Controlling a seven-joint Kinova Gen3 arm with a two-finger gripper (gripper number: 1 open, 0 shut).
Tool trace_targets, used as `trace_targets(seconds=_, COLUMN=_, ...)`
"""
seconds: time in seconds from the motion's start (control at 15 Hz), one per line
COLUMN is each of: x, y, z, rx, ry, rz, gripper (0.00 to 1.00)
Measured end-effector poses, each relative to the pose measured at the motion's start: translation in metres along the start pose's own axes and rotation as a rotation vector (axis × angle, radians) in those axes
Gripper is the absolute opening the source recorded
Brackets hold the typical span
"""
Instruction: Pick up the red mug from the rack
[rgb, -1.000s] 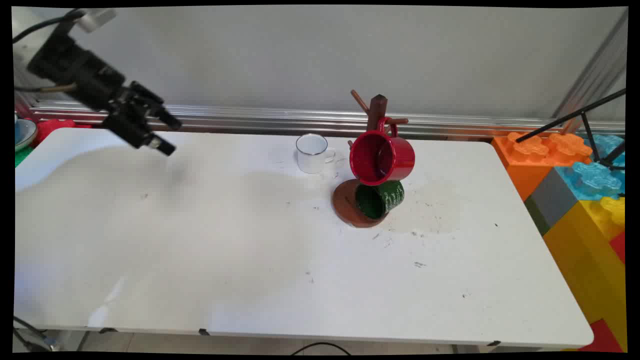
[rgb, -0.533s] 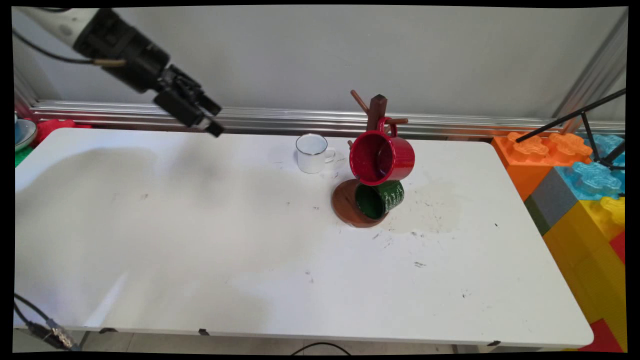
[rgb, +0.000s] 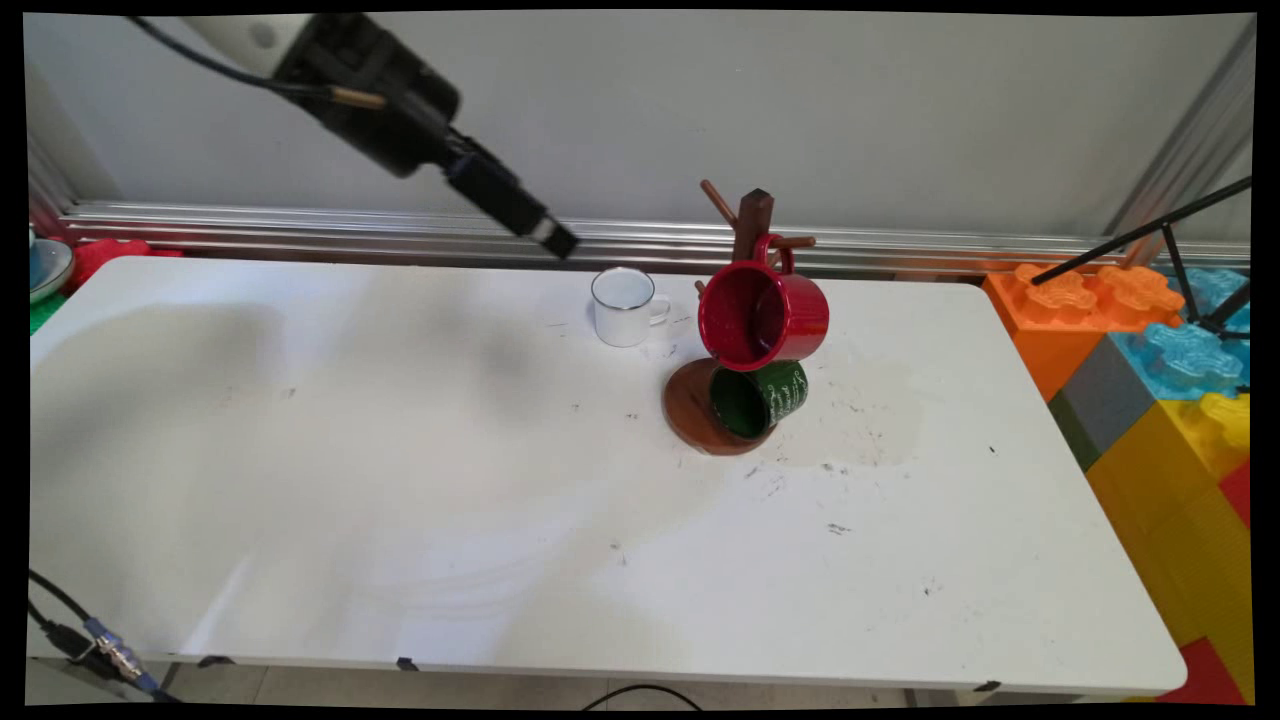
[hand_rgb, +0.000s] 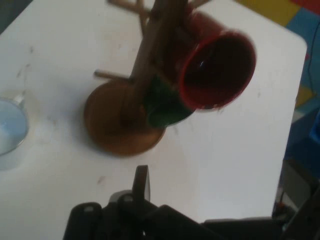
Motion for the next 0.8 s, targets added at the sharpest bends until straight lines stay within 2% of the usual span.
trace_targets(seconds=0.4, x=0.027, y=0.049, z=0.050, rx=0.021, ry=0.040, rz=-0.082, gripper=1.00)
trace_targets(seconds=0.8, x=0.036, y=0.085, z=0.091, rx=0.042, ry=0.090, rz=-0.124, gripper=1.00)
